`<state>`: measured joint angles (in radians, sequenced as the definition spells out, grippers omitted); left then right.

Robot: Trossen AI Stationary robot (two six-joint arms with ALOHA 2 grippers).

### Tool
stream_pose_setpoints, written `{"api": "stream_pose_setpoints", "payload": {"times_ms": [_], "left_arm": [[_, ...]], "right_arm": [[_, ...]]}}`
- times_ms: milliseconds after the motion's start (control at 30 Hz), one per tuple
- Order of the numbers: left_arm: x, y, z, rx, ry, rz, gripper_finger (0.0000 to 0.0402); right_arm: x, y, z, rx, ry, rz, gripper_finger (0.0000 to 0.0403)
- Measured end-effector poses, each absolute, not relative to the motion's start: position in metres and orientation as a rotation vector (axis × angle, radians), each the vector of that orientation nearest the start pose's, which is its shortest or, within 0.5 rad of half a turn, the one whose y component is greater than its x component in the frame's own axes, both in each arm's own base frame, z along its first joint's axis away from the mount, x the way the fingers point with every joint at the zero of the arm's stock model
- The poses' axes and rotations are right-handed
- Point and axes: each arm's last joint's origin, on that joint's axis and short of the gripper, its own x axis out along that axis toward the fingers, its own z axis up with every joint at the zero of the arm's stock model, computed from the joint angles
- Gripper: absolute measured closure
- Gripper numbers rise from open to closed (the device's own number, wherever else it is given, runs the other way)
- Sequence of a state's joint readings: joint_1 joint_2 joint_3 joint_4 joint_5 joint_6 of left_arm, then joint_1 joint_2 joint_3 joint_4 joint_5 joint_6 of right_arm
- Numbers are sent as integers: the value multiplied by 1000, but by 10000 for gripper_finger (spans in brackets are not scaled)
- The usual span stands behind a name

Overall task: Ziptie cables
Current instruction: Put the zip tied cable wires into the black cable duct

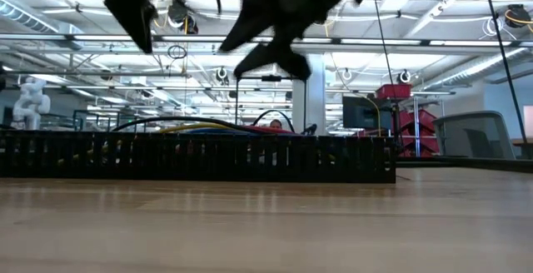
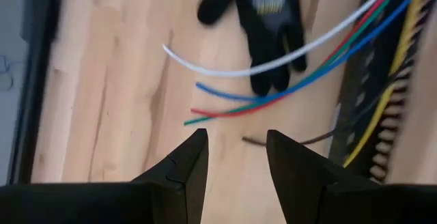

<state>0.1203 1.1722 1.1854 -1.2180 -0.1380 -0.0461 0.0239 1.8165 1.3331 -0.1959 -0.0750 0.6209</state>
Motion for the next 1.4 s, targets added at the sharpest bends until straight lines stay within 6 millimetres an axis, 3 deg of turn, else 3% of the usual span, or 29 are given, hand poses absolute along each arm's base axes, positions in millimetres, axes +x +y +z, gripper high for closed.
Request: {"api": "stream_pose_setpoints", "payload": {"times_ms": [133,267,467,733,933,1100,1400], "left_arm": [[165,25,341,-100,1055,334,256],[141,23,355,-139,935,397,256],[126,21,366,-166,817,403,256],[127,21,372,-155,745,393,256],[127,22,372,-153,744,398,256],[132,23,370,-143,758,421,256],[135,24,369,-162,762,443,256]], "right_arm": [[423,2,206,707,686,-131,220],[435,-20,183,806,660,-152,220],[440,-37,157,972,708,-153,220],[442,-29,160,1047,688,-149,220],[442,-26,160,1003,685,-162,220],[437,-53,156,983,678,-282,220],[418,-121,153,872,641,-512,220]]}}
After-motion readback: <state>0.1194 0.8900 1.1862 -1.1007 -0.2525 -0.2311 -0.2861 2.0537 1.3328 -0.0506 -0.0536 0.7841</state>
